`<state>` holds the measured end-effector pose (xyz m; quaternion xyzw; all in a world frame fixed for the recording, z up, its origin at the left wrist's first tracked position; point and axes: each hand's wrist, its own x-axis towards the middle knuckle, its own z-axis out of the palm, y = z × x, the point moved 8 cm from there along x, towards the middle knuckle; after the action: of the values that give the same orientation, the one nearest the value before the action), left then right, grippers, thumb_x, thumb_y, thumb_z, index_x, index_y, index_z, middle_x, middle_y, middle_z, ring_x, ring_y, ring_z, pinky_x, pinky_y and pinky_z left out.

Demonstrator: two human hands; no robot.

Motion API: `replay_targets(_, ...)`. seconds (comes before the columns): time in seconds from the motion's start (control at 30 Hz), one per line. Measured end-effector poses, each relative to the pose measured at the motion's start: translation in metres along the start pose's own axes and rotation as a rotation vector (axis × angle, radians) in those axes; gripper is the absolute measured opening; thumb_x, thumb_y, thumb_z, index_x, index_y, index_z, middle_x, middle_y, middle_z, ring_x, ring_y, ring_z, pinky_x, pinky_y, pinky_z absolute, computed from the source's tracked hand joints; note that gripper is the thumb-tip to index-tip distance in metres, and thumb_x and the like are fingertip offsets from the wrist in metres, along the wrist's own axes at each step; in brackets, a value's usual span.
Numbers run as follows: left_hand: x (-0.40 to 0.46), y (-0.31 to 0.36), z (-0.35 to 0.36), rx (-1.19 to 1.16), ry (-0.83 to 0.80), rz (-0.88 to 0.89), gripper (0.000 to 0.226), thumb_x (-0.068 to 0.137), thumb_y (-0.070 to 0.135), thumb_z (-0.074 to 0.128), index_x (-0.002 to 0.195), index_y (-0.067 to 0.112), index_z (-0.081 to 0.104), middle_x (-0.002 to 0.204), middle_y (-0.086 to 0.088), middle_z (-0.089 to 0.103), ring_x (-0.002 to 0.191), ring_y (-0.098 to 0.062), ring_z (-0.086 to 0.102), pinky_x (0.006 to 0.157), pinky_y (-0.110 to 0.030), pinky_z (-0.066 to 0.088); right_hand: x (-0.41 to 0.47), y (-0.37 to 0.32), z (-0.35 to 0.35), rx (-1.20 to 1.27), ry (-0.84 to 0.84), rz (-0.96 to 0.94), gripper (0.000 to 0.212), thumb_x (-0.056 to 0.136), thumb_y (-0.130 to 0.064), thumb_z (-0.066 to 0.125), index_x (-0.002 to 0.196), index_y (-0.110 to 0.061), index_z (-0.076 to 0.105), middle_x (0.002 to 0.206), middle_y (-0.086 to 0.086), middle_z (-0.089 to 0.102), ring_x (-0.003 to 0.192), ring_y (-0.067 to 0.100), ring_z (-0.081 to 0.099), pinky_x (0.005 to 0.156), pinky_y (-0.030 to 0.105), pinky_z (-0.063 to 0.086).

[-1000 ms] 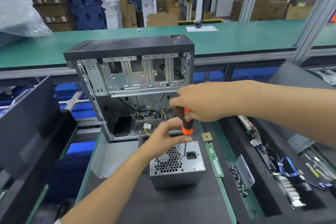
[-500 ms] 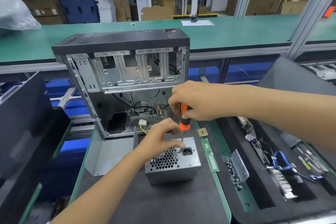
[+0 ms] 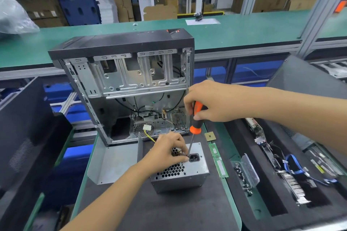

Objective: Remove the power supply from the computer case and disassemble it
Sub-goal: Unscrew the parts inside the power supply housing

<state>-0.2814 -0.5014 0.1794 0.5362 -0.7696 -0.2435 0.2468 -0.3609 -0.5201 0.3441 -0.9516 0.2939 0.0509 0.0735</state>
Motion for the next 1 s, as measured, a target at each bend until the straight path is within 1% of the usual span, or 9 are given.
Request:
replay_targets(0.13,-0.001,0.005,0.003,0.089,0.001,0.060,0.013,0.083,0.031,0.075,0.077,0.030,0.065,0.089,0.014,0.052,0.089,-0.002,0.044,0.100,-0.029,0.026,0.001,0.002,-0.004,0.047,-0.006,0.013,0.008,0.088,-0.022,0.067,0.093,-0.025,0.062,0.093,-0.012,0.052,0.093,0.012,0.053,0.081,0.030,0.047)
replay_targets(0.27,0.000,0.007,0.007,0.145,-0.034,0.090,0.012,0.087,0.030,0.072,0.080,0.026,0.063,0.091,0.015,0.050,0.092,-0.006,0.044,0.095,-0.026,0.030,0.002,0.001,-0.007,0.059,-0.017,0.004,0.011,0.086,-0.023,0.069,0.090,-0.026,0.060,0.093,-0.011,0.053,0.090,0.011,0.054,0.078,0.027,0.046)
replay_targets(0.43,-0.001,0.000,0.004,-0.030,-0.116,0.041,0.003,0.090,0.019,0.068,0.091,0.019,0.072,0.097,0.007,0.056,0.097,-0.006,0.049,0.091,-0.023,0.039,0.002,0.007,-0.020,0.048,0.025,0.018,0.010,0.086,-0.023,0.068,0.088,-0.029,0.060,0.084,-0.017,0.050,0.084,0.010,0.052,0.079,0.029,0.046)
replay_targets(0.57,-0.004,-0.005,-0.002,-0.124,-0.108,-0.002,0.023,0.092,0.008,0.060,0.088,0.029,0.068,0.100,0.007,0.058,0.098,-0.006,0.056,0.088,-0.021,0.042,0.003,0.007,-0.022,0.057,0.030,0.009,0.011,0.085,-0.024,0.069,0.086,-0.030,0.059,0.087,-0.015,0.055,0.083,0.010,0.053,0.079,0.031,0.047)
replay_targets(0.67,-0.005,-0.007,-0.003,-0.153,-0.072,-0.013,0.011,0.089,0.015,0.067,0.087,0.026,0.070,0.099,0.008,0.058,0.098,-0.008,0.057,0.090,-0.025,0.043,0.004,0.005,-0.017,0.045,0.025,0.002,0.011,0.086,-0.025,0.068,0.086,-0.030,0.058,0.085,-0.015,0.053,0.085,0.012,0.054,0.080,0.034,0.049)
replay_targets(0.7,-0.005,-0.006,-0.001,-0.128,-0.073,-0.010,0.005,0.087,0.021,0.071,0.087,0.025,0.070,0.099,0.009,0.057,0.098,-0.007,0.055,0.091,-0.026,0.043,0.004,0.005,-0.016,0.040,0.027,0.003,0.011,0.086,-0.024,0.067,0.086,-0.030,0.058,0.085,-0.016,0.052,0.086,0.012,0.054,0.080,0.034,0.049)
replay_targets(0.77,-0.003,-0.003,0.003,-0.040,-0.088,0.015,0.008,0.083,0.028,0.076,0.086,0.027,0.069,0.098,0.009,0.054,0.096,-0.005,0.052,0.090,-0.026,0.042,0.004,0.006,-0.015,0.022,0.025,0.006,0.010,0.086,-0.024,0.067,0.087,-0.028,0.059,0.086,-0.014,0.053,0.088,0.013,0.055,0.080,0.035,0.049)
replay_targets(0.87,0.003,0.009,0.004,0.157,-0.079,0.087,0.010,0.084,0.030,0.074,0.088,0.023,0.068,0.097,0.008,0.053,0.093,-0.006,0.048,0.085,-0.028,0.041,0.003,0.011,-0.017,-0.010,0.002,0.029,0.009,0.086,-0.025,0.068,0.084,-0.027,0.059,0.084,-0.012,0.056,0.082,0.011,0.056,0.073,0.029,0.048)
replay_targets(1.0,0.006,0.022,0.006,0.402,-0.083,0.217,0.011,0.089,0.031,0.067,0.094,0.021,0.067,0.100,0.006,0.053,0.096,-0.008,0.043,0.078,-0.021,0.022,-0.002,0.029,-0.028,-0.027,0.079,0.108,0.020,0.077,-0.041,0.072,0.085,-0.026,0.061,0.073,-0.014,0.054,0.066,0.000,0.047,0.055,0.018,0.036)
